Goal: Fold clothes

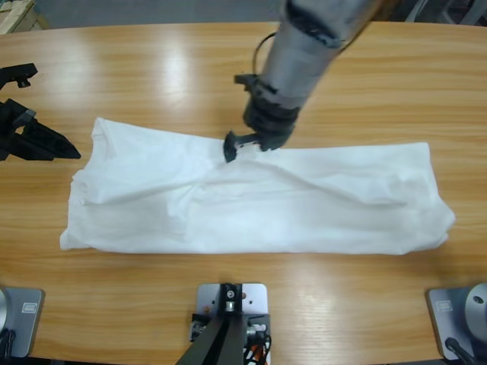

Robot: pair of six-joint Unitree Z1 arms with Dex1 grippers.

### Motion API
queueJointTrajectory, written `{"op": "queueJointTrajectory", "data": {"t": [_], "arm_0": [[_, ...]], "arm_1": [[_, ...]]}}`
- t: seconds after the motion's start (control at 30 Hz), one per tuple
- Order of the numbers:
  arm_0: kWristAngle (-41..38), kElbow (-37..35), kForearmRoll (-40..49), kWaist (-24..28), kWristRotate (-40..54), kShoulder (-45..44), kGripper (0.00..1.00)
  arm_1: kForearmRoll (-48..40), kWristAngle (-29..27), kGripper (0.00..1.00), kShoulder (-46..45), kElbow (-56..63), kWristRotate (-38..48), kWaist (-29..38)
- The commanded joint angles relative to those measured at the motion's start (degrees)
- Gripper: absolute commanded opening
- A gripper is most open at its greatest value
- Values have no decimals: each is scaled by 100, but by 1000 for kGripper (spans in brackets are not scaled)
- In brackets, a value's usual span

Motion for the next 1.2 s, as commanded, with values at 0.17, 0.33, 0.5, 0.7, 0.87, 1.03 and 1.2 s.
{"op": "queueJointTrajectory", "data": {"t": [0.17,0.33,0.5,0.7,0.87,1.03,1.2], "arm_0": [[-3,185,-83,-55,52,119,996],[-6,185,-90,-55,61,117,996],[1,191,-83,-55,59,100,991],[1,210,-83,-55,52,50,991],[3,212,-92,-55,52,56,991],[3,233,-88,-55,44,29,991],[13,243,-87,-55,26,-6,991]], "arm_1": [[956,76,973,1286,-1331,-439,68],[1004,219,973,1395,-1325,-439,259],[1028,333,973,1405,-1317,-349,639],[1028,368,973,1293,-1262,-24,1145],[998,368,973,1235,-1187,208,1377],[798,368,973,1172,-793,308,1444],[360,-356,973,226,346,750,1235]]}}
